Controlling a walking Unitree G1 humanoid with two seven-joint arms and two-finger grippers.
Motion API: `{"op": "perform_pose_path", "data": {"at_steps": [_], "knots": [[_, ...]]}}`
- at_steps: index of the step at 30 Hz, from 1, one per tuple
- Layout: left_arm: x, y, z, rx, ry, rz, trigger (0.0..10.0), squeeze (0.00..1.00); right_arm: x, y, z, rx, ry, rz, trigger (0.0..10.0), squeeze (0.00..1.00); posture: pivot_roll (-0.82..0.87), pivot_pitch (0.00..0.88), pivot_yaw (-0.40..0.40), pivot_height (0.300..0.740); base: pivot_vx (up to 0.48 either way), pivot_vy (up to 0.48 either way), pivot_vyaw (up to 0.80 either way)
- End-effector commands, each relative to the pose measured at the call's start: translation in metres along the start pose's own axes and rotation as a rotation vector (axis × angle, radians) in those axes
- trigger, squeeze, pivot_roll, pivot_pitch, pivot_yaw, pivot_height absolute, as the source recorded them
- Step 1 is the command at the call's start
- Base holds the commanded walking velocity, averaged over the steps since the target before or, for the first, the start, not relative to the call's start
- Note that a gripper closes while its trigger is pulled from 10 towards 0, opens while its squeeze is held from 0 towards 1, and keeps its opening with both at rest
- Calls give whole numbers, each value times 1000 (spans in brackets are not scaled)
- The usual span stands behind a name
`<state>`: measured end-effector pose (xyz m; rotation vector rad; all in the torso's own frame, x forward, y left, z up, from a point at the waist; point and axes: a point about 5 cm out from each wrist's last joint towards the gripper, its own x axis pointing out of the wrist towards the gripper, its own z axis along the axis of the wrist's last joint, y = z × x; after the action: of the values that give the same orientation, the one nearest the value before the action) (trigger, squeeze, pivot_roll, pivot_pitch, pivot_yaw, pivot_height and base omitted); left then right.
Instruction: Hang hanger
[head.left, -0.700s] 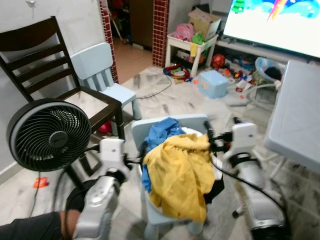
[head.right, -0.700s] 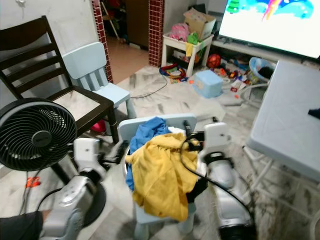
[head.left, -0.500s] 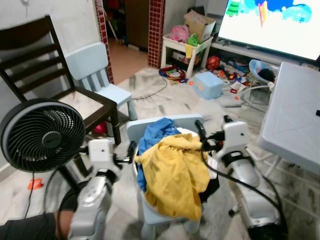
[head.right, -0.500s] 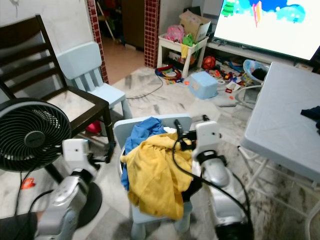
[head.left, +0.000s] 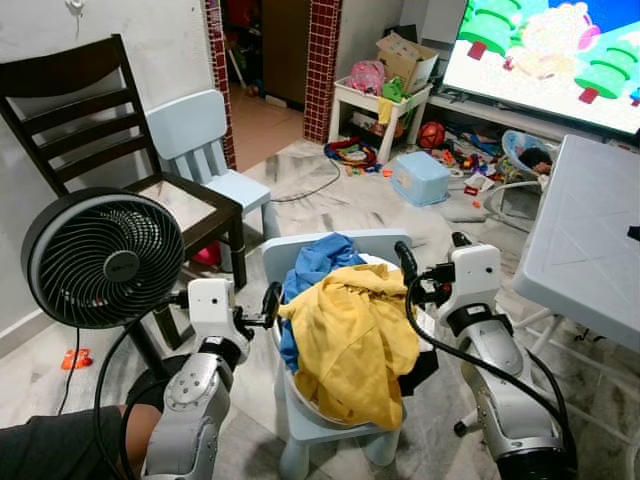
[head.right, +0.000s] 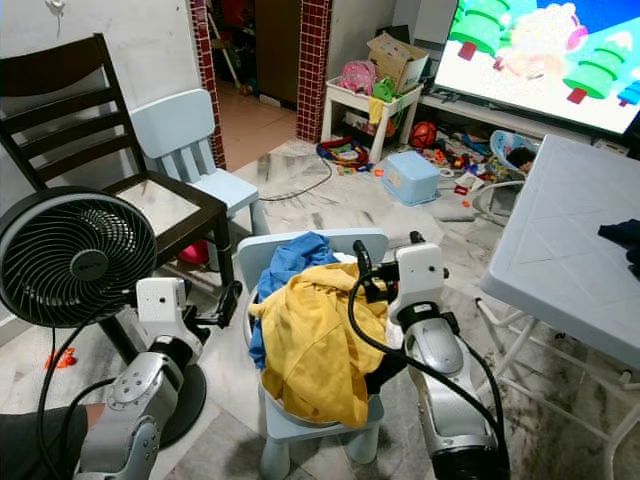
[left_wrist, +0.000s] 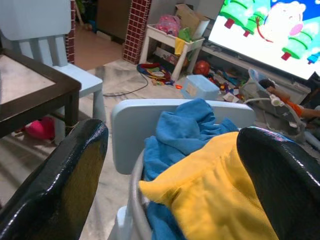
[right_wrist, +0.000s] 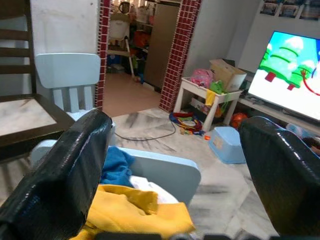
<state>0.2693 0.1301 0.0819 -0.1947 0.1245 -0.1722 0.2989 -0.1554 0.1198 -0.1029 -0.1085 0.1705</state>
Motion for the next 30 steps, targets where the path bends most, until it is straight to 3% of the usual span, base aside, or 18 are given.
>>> {"op": "perform_pose_path", "data": {"at_steps": [1, 11, 25, 30], "knots": [[1, -4, -1, 6, 1, -11, 10000, 0, -2, -5, 2, -13, -3, -8, 10000, 0, 49, 0, -78, 740, 0, -341, 0], [-1, -5, -2, 1, 5, -10, 10000, 0, -3, -4, 1, -15, 3, -2, 10000, 0, 48, 0, -80, 740, 0, -355, 0], [-3, 0, -3, -21, 8, 20, 10000, 0, -6, -2, -2, -15, 13, 0, 10000, 0, 53, 0, -80, 740, 0, 0, 0], [-1, 7, -2, -70, 18, 62, 10000, 0, -6, -2, -1, -15, 12, 0, 10000, 0, 53, 0, -82, 740, 0, 0, 0]]}}
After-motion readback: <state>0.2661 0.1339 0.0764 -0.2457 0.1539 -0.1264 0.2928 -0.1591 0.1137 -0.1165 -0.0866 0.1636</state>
